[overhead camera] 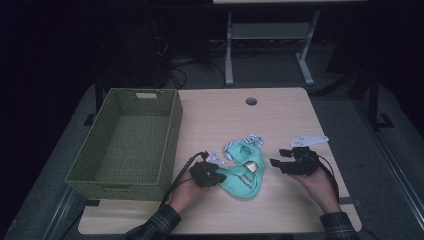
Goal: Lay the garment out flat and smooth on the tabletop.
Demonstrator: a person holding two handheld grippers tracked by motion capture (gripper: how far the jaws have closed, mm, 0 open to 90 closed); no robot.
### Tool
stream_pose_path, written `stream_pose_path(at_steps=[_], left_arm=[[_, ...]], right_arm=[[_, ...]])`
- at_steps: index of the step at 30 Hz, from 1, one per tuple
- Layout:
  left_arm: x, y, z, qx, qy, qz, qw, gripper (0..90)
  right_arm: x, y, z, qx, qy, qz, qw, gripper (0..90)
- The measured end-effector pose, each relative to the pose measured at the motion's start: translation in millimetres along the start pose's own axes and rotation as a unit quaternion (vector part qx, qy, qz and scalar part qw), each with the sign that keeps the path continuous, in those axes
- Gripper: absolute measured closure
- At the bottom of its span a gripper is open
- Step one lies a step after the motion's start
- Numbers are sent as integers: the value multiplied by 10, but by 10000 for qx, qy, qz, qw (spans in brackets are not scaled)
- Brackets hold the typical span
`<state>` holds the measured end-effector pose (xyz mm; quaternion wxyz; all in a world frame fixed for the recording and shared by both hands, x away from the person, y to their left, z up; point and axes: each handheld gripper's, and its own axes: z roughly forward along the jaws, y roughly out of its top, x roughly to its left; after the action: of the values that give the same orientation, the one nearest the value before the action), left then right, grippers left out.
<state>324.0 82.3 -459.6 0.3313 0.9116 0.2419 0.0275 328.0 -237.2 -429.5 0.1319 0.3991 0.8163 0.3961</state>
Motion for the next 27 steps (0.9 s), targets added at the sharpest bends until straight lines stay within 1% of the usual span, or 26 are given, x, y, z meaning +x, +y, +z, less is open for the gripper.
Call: stream_pose_path(at_steps=[2, 4, 6, 8, 10, 11, 12, 16, 17, 20, 22, 25, 27], left_arm=[[5, -1, -3, 18, -9, 14, 10000, 897], [4, 0, -3, 17, -7, 16, 10000, 897], [5, 2, -3, 24, 8, 39, 10000, 897], [3, 3, -4, 31, 22, 57, 10000, 897], [1, 3, -3, 27, 36, 66, 10000, 897], [-2, 2, -2, 23, 33, 55, 10000, 897], [-4, 2, -2, 25, 33, 49, 10000, 897], [-6, 4, -2, 31, 40, 54, 10000, 897], [-7, 5, -1, 32, 44, 63, 10000, 897], [-12, 7, -1, 42, 47, 72, 10000, 897], [-13, 9, -1, 46, 50, 75, 9999, 897], [-13, 10, 0, 50, 50, 75, 9999, 897], [-12, 10, -1, 51, 49, 75, 9999, 897]], right_arm=[[-27, 38, 37, 41, -2, -32, 10000, 486], [-50, 79, 67, 11, -6, -37, 10000, 516], [-90, 127, 113, -75, -2, 18, 10000, 551], [-129, 169, 162, 3, 5, 55, 10000, 561], [-160, 215, 220, -32, -14, 51, 10000, 589], [-168, 224, 237, -63, -9, 72, 10000, 596], [-184, 247, 275, 14, 12, 115, 9999, 595], [-225, 319, 394, 31, 57, 126, 9999, 618], [-230, 335, 423, 14, 69, 156, 9999, 628], [-267, 380, 524, 89, 135, 246, 9996, 642], [-289, 402, 590, 106, 207, 298, 9993, 654], [-308, 412, 684, 154, 217, 339, 9991, 674], [-336, 409, 767, 255, 248, 393, 9986, 675]])
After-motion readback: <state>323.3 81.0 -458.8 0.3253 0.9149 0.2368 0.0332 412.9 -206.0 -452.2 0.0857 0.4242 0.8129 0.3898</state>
